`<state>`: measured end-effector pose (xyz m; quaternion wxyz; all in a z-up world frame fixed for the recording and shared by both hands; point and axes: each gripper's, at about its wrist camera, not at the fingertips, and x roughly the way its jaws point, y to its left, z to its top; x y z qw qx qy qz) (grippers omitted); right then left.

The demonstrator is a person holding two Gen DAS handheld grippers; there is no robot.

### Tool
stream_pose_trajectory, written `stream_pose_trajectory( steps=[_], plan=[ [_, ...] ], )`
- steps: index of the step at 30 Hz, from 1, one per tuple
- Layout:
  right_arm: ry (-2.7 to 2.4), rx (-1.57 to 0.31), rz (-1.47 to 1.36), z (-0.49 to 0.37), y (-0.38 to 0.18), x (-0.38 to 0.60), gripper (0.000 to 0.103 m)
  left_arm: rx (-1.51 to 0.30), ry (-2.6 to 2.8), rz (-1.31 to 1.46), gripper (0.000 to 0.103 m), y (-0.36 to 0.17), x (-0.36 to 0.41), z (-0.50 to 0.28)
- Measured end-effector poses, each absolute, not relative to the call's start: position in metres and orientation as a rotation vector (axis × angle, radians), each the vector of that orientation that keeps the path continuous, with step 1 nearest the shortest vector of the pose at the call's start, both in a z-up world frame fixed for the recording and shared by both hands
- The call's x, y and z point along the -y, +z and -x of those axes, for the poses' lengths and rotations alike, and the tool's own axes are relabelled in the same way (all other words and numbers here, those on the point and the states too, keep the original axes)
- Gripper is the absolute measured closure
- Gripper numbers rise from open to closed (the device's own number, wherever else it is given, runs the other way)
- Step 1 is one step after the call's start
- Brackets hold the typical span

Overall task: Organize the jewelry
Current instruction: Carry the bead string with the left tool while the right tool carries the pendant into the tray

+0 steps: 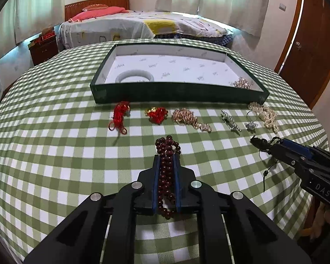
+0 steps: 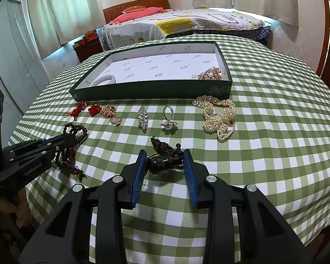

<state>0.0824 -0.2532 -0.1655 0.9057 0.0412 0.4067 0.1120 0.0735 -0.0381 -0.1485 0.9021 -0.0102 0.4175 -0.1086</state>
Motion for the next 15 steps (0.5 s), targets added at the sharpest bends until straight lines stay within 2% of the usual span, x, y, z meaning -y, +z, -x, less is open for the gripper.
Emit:
stream_pose_trajectory(
  steps=[15],
  plan=[
    [0.243,-0.790,-0.068,-0.080,-0.146,0.249,0.070,-0.773,-0.235,0.019,0.091,-0.124,0.035,-0.074]
  ],
)
